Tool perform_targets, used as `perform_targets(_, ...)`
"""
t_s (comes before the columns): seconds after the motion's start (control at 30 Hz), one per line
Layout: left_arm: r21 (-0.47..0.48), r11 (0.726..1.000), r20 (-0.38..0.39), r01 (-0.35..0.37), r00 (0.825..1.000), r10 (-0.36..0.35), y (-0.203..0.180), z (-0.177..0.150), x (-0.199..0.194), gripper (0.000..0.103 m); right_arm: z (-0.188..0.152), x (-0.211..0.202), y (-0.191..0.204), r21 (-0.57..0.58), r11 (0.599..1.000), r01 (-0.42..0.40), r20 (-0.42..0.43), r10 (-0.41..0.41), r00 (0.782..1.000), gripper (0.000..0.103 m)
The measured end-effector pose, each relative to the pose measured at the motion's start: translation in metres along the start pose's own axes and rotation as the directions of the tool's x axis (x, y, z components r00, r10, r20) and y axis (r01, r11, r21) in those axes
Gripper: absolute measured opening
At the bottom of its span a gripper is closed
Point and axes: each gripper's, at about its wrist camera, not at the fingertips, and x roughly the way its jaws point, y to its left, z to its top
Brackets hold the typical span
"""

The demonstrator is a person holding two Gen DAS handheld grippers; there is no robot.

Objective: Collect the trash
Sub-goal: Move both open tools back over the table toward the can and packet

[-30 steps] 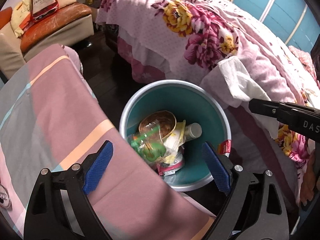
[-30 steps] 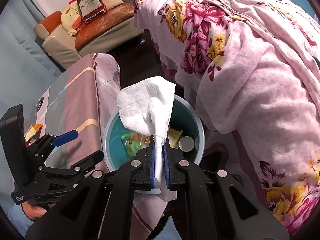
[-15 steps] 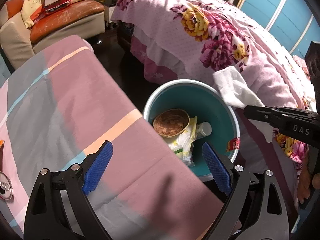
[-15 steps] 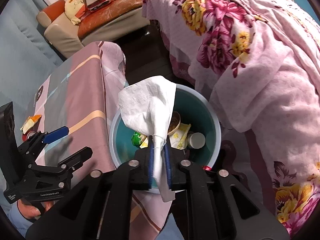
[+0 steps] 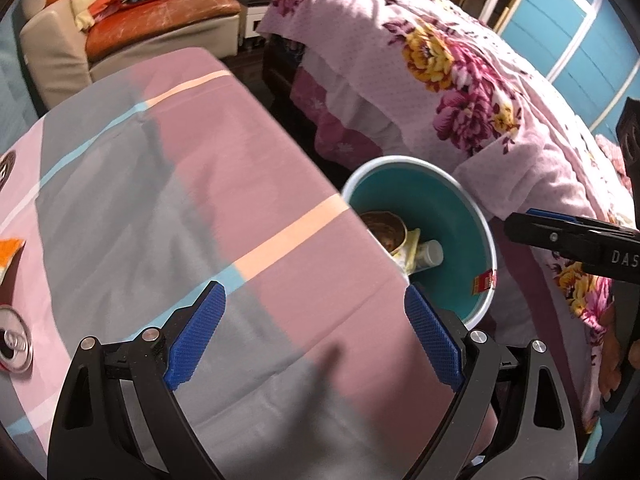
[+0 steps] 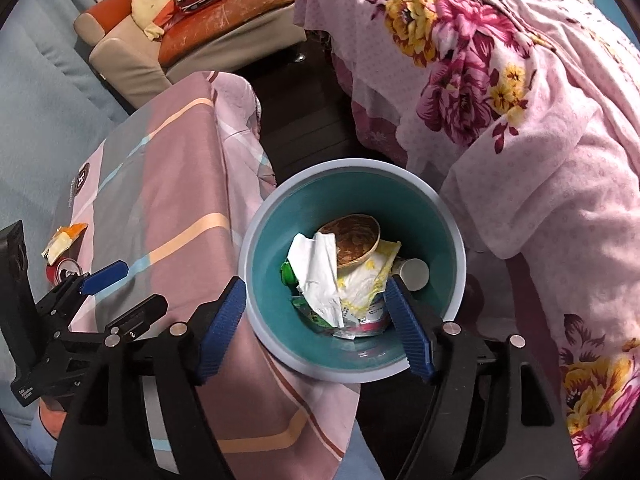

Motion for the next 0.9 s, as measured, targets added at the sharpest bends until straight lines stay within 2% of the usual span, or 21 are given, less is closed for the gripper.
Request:
perform_targets(0.1,-0.019,1.0,0.004,-0.005,1.0,0.005,0.011,-0.006,-0.007,0.091,-0.002,-0.003,0.011,-0.016,1.0,0.007,0.009,-0.007,1.0,0.074)
perform_targets(0.3,-0.052,0.998,0.026,-0.02,0.999,0.021,0.033,-0.018,-0.026,0.091,-0.004,-0.005,0.039,-0.079,0.997,-0.004,-0.004,0.004,1.0,0.074)
perform_targets(0.6,-0.123,0.991,0.075,-0.053,0.995,0.063,0.078,-0.047,-0.066,0.092,-0.011,-0.008,0.104,-0.186,0.982,-0.019,-0.035,0.013,0.999,0.074)
perform_targets(0.73,-0.167,0.983,0.091,-0.081,0.991,0.097,0.108,-0.066,-0.087,0.092,-0.012,-0.008,0.139,-0.249,0.968,-0.038,-0.053,0.025,0.998,0.075)
perform_targets(0.9,-0.217,0.968,0.11,-0.127,0.982,0.154,0.151,-0.089,-0.112,0.092,-0.017,-0.007,0.198,-0.381,0.924,-0.037,-0.065,0.014,0.998,0.075)
